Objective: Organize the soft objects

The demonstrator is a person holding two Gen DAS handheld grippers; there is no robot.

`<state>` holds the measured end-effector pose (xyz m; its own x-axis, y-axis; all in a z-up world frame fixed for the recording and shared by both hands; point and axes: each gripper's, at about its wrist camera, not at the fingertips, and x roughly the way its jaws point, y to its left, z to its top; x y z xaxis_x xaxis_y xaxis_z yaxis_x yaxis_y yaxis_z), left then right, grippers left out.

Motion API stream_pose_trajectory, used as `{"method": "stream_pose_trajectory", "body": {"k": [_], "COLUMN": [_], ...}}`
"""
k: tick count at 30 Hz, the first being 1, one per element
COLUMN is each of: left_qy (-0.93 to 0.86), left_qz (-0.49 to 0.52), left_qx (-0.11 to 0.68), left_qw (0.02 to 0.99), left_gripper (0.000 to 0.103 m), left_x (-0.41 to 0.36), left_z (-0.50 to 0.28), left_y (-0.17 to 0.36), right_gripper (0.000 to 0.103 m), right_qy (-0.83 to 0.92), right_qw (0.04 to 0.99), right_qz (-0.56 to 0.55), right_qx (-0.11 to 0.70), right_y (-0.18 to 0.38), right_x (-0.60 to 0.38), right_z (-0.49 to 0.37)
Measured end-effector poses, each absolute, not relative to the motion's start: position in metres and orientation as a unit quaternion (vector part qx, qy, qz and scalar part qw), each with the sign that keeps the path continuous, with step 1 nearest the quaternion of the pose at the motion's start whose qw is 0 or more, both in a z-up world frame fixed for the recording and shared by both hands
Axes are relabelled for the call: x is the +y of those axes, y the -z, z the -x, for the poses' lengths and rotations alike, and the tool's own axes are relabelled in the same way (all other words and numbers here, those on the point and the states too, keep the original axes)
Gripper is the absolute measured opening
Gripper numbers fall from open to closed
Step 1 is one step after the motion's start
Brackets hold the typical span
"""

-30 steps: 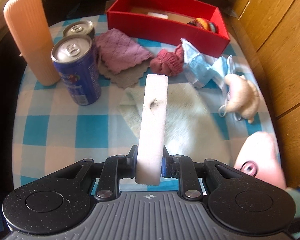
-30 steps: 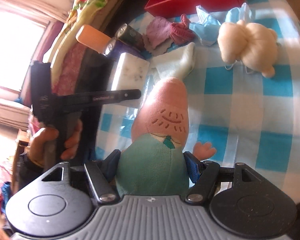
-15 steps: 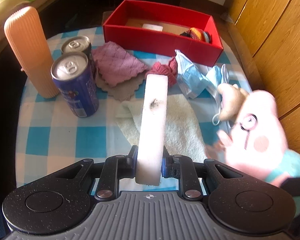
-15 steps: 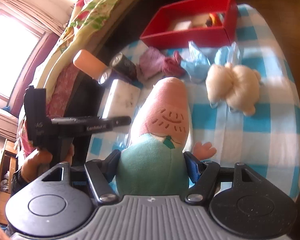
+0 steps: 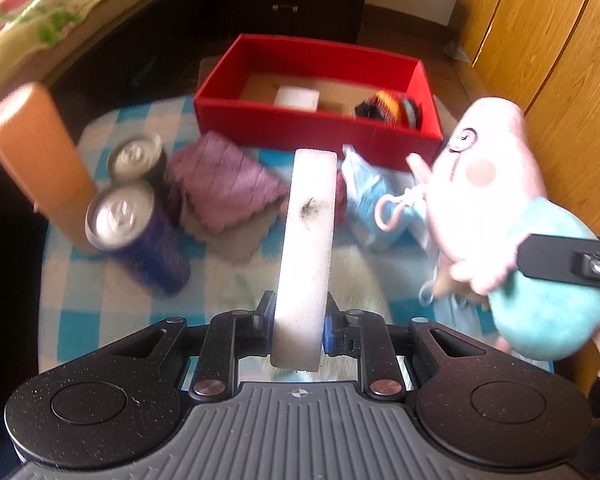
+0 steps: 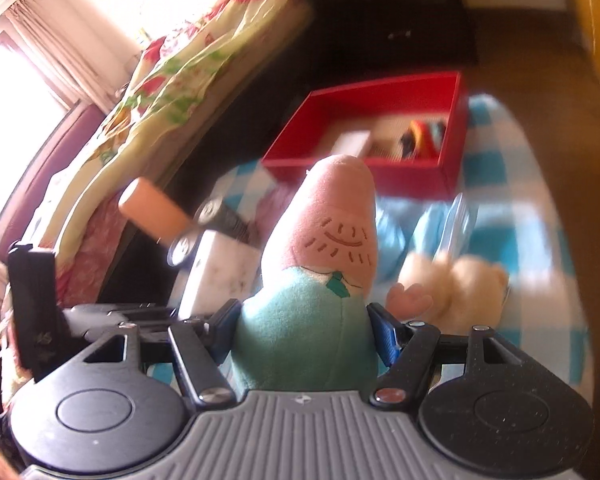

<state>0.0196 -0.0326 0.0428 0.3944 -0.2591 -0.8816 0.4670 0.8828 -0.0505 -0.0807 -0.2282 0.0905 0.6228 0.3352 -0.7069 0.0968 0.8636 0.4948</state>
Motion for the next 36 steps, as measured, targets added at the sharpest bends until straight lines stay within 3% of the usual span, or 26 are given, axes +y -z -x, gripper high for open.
{"method": "stream_pose_trajectory", "body": {"k": [14,17,21,24,26,28,29,33,35,36], "left_qy": [0.217,0.211,0.214,0.216,0.22,0.213,0.212,0.218,0.192,0.186], "left_qz": [-0.102,-0.101,-0.098,-0.099,-0.124,-0.157,-0.171,-0.215,-0.219,-0.214], "left_qx": [0.484,0.478,0.472,0.48,0.492,0.502,0.508,0.519,0.524,0.533], "left_qw": [0.841,0.847,0.849,0.845,0.833,0.824,0.817,0.798,0.801,0.797], "left_gripper": [0.024,0.022,0.008,0.008,0.019,0.054,0.06,0.075,0.075,0.066], "left_x": [-0.076,-0.081,-0.087,-0.082,-0.077,-0.069,-0.064,-0.054,-0.056,-0.056], "left_z": [-0.074,-0.084,-0.097,-0.101,-0.098,-0.09,-0.084,-0.067,-0.076,-0.081], "left_y": [-0.052,-0.054,-0.056,-0.052,-0.04,-0.025,-0.018,0.011,0.025,0.03], "right_gripper": [0.046,0.046,0.046,0.046,0.046,0.046,0.046,0.046,0.046,0.046], "right_qy": [-0.049,-0.039,-0.028,-0.02,-0.02,-0.021,-0.023,-0.033,-0.039,-0.04], "right_qw": [0.89,0.893,0.892,0.892,0.889,0.887,0.886,0.882,0.88,0.879], "right_qz": [-0.217,-0.212,-0.213,-0.217,-0.219,-0.217,-0.214,-0.206,-0.202,-0.202], "right_qx": [0.397,0.396,0.397,0.397,0.401,0.406,0.41,0.423,0.427,0.429], "right_y": [-0.111,-0.11,-0.107,-0.104,-0.101,-0.098,-0.097,-0.09,-0.088,-0.087], "right_x": [-0.239,-0.243,-0.252,-0.259,-0.262,-0.261,-0.26,-0.251,-0.245,-0.242], "right_z": [0.017,0.007,-0.006,-0.01,-0.011,-0.009,-0.008,-0.004,-0.004,-0.004]}}
